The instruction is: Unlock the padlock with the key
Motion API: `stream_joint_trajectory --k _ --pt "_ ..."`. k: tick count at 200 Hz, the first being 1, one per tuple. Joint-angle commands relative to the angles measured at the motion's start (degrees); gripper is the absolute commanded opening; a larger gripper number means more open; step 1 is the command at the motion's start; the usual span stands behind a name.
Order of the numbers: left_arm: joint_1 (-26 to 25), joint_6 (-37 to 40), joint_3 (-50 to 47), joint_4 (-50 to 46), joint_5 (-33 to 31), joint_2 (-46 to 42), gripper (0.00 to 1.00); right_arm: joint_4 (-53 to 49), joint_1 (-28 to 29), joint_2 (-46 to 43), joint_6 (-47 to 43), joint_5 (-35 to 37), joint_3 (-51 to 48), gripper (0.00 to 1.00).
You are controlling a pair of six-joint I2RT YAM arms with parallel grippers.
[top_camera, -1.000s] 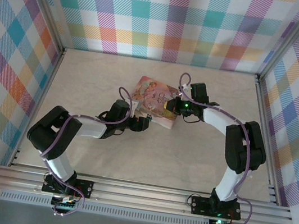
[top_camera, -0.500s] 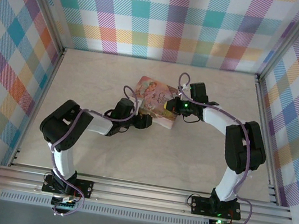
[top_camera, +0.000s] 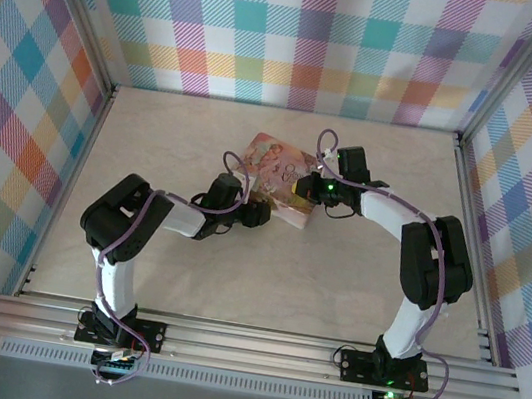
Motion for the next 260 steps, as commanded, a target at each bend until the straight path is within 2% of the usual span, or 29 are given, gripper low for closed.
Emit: stream_joint_trajectory --k 1,111,189,260 --pt "-1.1 0.9 2.3 2.3 1.1 0.9 0.44 -5.8 0.7 2.6 -0.7 1.6 -0.9 0.0" --pt "-2.4 2.0 3.2 0.3 -1.0 -2.0 0.42 -5.6 1.0 2.6 -0.7 1.5 -0.9 0.0" --pt "-2.5 1.2 3.3 0.0 -3.1 -2.1 0.27 -5.4 1.1 2.0 -0.8 1.7 -1.1 0.0" --pt "-2.8 -3.3 3.5 -5.0 -1.5 -5.7 0.24 -2.9 1.1 -8.4 -6.4 7.4 -3.3 0.0"
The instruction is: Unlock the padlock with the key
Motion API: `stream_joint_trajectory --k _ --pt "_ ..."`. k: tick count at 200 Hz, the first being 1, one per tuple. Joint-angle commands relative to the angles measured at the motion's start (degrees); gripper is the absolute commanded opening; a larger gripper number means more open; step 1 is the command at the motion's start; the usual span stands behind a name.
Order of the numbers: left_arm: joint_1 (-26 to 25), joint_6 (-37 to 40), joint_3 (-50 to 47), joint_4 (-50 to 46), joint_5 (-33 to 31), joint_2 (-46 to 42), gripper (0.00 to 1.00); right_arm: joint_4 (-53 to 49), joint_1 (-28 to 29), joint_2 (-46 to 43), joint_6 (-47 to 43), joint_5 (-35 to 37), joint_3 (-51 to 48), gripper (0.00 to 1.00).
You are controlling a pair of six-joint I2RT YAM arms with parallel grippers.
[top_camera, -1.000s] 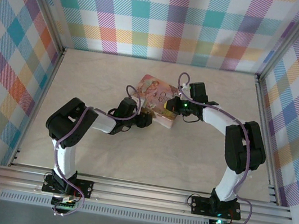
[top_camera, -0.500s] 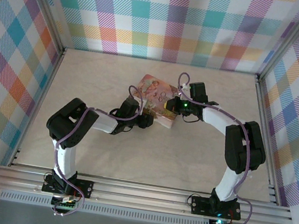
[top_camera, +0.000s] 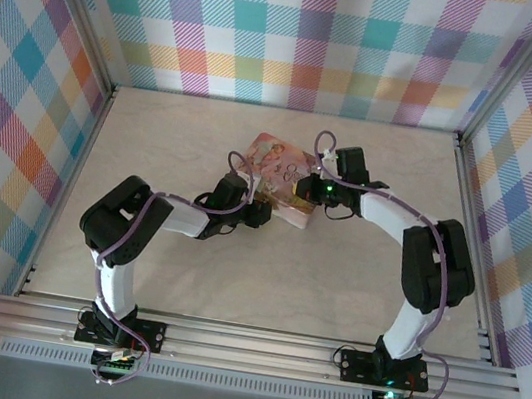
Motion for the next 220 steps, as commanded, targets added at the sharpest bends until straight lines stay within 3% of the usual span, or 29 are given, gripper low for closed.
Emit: stream_joint_trajectory --k 1,48,107,147,220 --pt "-0.6 -2.4 1.7 -1.1 1.5 -4.4 0.24 -1.4 0.4 -5.8 -4.2 3.3 -2.4 0.0" --pt "-0.7 -7.7 4.1 -10.6 3.5 -8.2 0.23 2.8 2.1 -18.1 -10.6 6.4 -12.8 0.0" --pt "-0.7 -15.3 8.2 -18.1 7.2 -11.0 0.17 10.6 9.1 -27.5 -11.8 11.4 -26.2 0.0" --pt "-0.8 -19.3 10.4 -22.9 7.8 -12.1 0.13 17.7 12.9 -27.1 -10.4 14.8 -32.5 0.0" --pt "-1.4 -28.9 9.6 -23.6 8.3 -13.5 0.07 26.6 16.7 -22.0 -7.3 19.9 -34.9 0.0"
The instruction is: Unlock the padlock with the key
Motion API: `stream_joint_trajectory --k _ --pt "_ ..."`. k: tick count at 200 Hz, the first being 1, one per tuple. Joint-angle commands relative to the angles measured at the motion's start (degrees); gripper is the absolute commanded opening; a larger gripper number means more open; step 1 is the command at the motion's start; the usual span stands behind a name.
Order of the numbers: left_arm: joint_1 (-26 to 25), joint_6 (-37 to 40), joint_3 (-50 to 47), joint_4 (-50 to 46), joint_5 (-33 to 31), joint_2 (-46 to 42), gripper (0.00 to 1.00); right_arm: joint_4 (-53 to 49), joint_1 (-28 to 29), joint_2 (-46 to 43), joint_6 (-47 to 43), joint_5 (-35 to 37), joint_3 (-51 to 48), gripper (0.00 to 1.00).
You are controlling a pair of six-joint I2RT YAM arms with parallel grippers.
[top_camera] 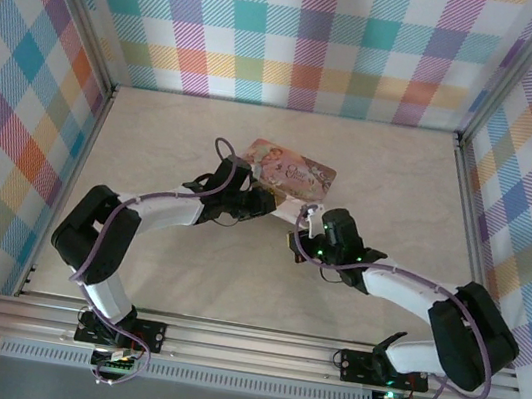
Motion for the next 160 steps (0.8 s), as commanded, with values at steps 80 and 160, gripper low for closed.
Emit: stream_joint_trajectory --k 80,160 --pt "-2.1 -9.8 0.1 1.0 -1.2 -4.7 0.05 13.1 3.8 6.8 3.2 7.7 0.9 0.0" --pt "-2.1 -15.0 0.9 -0.7 1.4 -5.4 0.03 20.0 3.8 5.6 2.1 6.8 -1.8 0.0"
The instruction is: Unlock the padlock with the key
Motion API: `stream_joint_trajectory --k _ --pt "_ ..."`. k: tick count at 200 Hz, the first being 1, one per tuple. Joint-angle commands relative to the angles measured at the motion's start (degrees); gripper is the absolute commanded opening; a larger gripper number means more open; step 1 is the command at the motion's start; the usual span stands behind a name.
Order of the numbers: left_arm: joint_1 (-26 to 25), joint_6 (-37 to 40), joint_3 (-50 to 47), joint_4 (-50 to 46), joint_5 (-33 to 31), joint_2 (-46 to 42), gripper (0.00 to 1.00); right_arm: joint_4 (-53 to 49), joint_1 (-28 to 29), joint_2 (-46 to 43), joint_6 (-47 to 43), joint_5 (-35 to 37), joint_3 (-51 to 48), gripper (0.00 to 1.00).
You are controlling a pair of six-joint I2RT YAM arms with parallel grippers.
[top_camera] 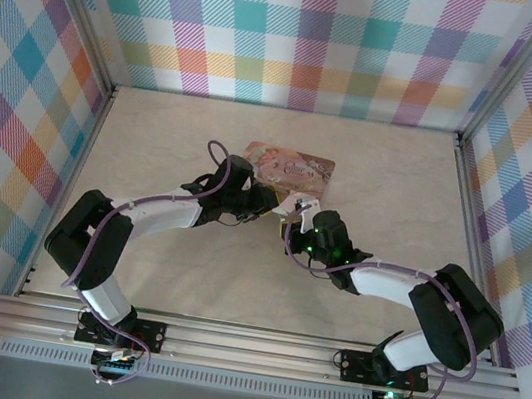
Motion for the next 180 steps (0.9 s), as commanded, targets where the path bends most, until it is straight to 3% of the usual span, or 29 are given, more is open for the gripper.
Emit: stream_joint_trajectory --k 1,180 --pt "-0.6 -2.7 1.0 -0.6 3.1 -2.8 0.03 4.0 0.5 -0.8 -0.5 -0.6 -0.8 0.0" --pt "-0.5 -2.8 3.7 -4.3 6.9 -2.1 0.02 8.4 0.4 0.6 -0.4 -2.1 -4.2 0.0"
